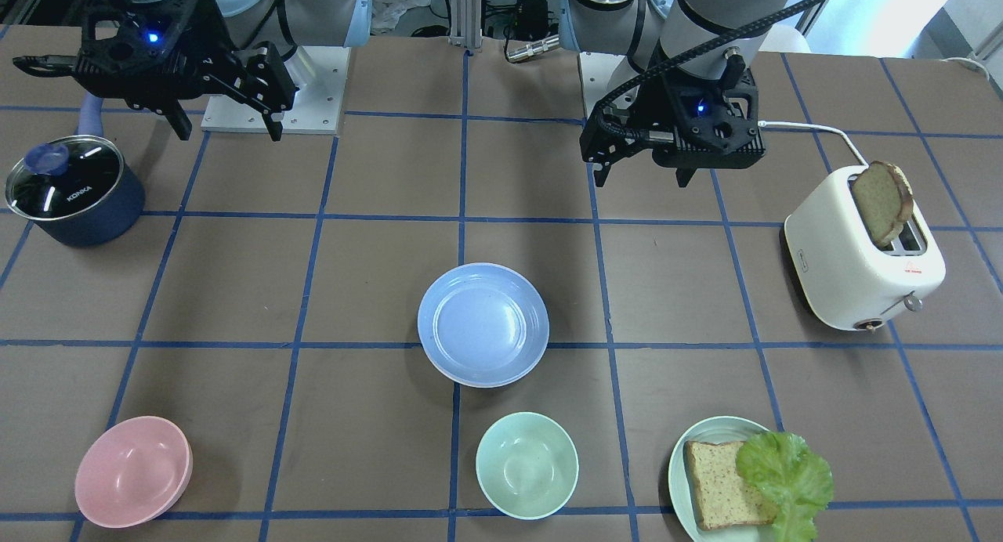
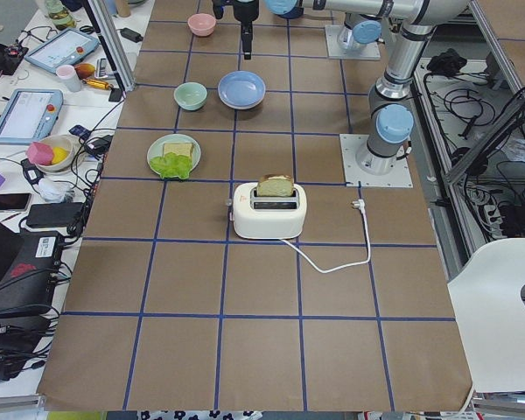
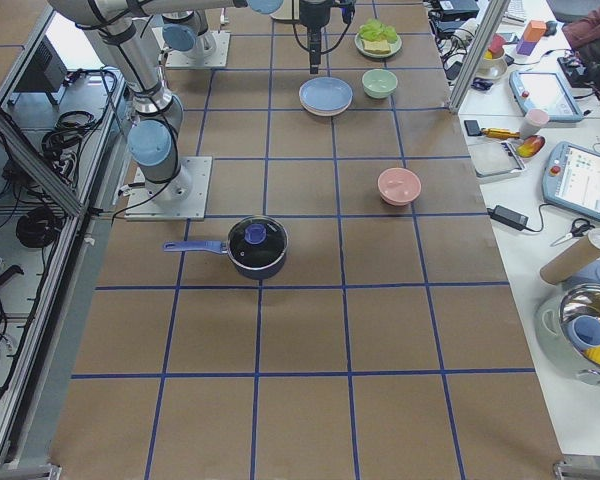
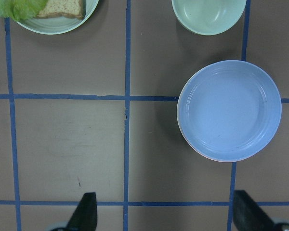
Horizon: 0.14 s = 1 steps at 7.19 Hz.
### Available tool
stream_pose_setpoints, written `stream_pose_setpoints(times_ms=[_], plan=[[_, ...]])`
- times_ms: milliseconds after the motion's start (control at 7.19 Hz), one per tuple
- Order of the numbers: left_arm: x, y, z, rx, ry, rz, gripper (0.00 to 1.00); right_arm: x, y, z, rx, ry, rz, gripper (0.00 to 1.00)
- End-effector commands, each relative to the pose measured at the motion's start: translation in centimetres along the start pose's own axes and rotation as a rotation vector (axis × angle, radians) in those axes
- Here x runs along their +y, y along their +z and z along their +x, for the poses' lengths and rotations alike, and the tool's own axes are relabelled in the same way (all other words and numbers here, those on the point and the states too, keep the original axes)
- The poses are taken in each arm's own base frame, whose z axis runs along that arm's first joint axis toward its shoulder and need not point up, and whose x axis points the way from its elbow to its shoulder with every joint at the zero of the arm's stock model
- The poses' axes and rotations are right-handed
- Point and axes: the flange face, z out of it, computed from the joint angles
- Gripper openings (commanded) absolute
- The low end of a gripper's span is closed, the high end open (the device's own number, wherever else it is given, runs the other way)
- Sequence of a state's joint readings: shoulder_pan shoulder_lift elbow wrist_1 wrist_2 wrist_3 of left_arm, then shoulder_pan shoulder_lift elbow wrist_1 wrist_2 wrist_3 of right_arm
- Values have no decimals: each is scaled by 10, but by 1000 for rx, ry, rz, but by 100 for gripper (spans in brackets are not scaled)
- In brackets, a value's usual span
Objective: Stack three plates with pink and blue
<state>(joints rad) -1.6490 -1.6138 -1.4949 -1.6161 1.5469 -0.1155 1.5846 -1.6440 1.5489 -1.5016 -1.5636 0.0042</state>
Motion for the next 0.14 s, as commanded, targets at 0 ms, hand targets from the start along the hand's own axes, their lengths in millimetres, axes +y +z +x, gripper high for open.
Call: stream_pose_setpoints(times_ms=[0], plan=[[0, 0, 1, 0, 2, -1, 100, -1, -1, 1, 1, 2, 9, 100]])
